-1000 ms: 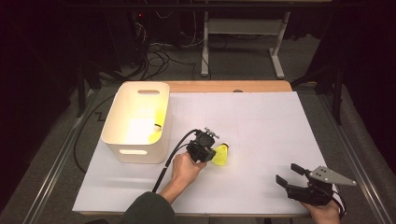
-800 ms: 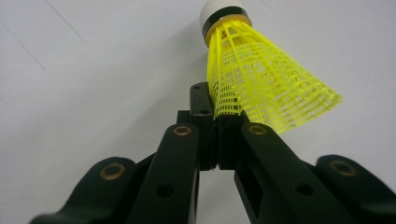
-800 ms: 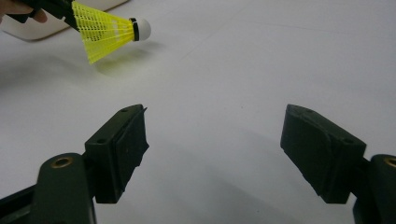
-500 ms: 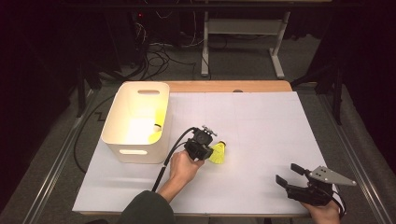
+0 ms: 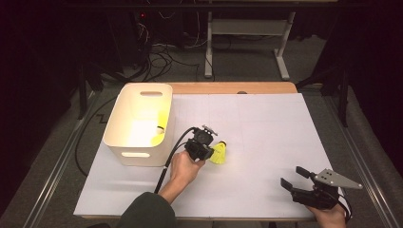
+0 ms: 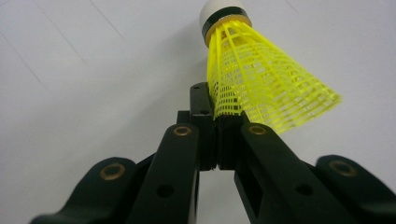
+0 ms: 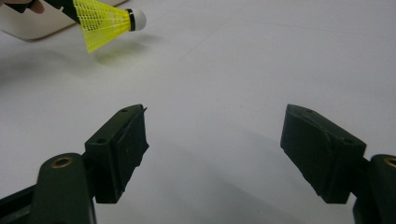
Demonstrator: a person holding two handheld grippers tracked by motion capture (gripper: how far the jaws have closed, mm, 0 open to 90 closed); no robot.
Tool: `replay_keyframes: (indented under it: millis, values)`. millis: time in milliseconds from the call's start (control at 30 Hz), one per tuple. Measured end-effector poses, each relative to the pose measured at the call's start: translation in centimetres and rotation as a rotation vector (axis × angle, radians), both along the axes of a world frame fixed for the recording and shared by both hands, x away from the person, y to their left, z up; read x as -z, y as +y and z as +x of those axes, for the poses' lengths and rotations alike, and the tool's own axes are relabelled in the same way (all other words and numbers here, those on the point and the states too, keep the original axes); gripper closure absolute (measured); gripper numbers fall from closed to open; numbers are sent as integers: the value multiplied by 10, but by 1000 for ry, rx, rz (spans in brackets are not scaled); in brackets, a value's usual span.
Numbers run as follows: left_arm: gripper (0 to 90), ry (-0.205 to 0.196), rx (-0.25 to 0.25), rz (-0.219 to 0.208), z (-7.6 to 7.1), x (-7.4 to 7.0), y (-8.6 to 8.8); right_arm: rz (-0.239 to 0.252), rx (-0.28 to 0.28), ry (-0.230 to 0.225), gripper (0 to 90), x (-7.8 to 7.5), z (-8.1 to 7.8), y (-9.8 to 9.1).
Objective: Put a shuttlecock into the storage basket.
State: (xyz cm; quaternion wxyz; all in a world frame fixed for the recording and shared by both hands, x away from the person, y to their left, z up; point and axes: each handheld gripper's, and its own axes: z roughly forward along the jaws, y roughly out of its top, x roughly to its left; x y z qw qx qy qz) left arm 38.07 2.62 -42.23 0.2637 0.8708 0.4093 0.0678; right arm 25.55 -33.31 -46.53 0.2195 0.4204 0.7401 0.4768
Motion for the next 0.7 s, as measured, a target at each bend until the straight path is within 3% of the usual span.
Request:
replay_keyframes:
  millis: [267, 700]
  values:
    - [889, 0, -15, -20, 4, -2, 6, 2, 3, 1, 230, 0, 0, 0]
    - [889, 16, -43, -18, 10, -1, 10, 2, 2, 3, 231, 0, 0, 0]
